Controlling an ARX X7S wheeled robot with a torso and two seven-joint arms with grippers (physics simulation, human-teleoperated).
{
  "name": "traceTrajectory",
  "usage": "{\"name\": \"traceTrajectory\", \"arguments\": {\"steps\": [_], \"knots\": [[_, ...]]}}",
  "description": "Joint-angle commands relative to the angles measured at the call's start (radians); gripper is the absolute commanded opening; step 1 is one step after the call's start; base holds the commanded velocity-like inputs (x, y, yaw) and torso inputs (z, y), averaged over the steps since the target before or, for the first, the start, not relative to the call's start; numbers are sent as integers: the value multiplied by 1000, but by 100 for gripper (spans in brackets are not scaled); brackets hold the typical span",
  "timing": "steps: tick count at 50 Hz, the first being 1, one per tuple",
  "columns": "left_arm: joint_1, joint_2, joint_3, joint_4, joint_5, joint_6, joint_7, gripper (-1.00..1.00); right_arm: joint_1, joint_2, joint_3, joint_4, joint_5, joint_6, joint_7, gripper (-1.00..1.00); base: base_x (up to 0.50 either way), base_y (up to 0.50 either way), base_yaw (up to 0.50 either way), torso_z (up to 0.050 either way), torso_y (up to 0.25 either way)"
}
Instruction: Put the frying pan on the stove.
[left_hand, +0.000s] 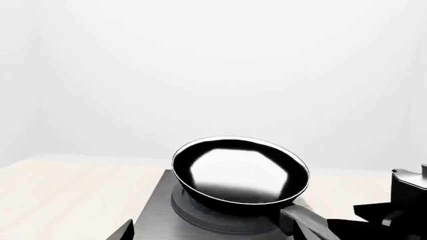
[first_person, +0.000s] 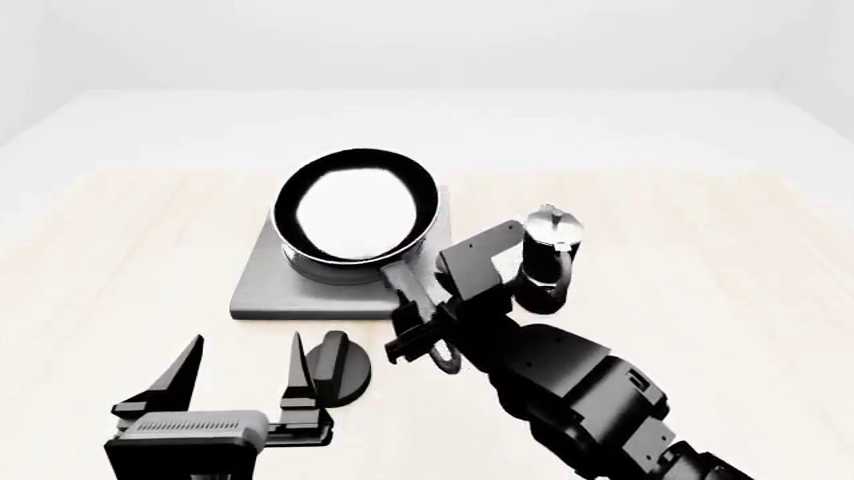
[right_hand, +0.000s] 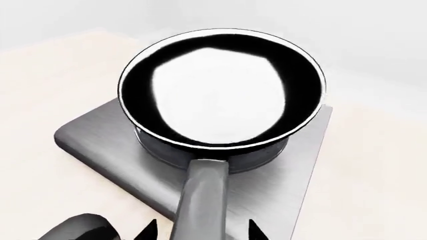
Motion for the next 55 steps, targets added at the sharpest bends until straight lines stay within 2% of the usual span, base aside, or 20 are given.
{"name": "traceTrajectory", "arguments": {"steps": [1, 15, 29, 44, 55], "knots": [[0, -3, 1, 3, -2, 0, -3, 100, 19, 0, 27, -31, -31, 4, 13, 100, 0, 0, 0, 0, 0], [-1, -3, 9, -3, 1, 3, -4, 100, 26, 59, 42, -271, 19, 95, 104, 100, 0, 0, 0, 0, 0], [-4, -8, 7, 0, -6, 1, -8, 100, 28, 77, 60, -362, 51, 120, 138, 100, 0, 0, 0, 0, 0], [-4, -17, -6, 10, -24, -1, -14, 100, -43, 119, 97, -462, 35, 53, 200, 100, 0, 0, 0, 0, 0], [-3, -23, -15, 13, -33, 2, -18, 100, -160, 180, 132, -560, -10, -52, 259, 100, 0, 0, 0, 0, 0]]}}
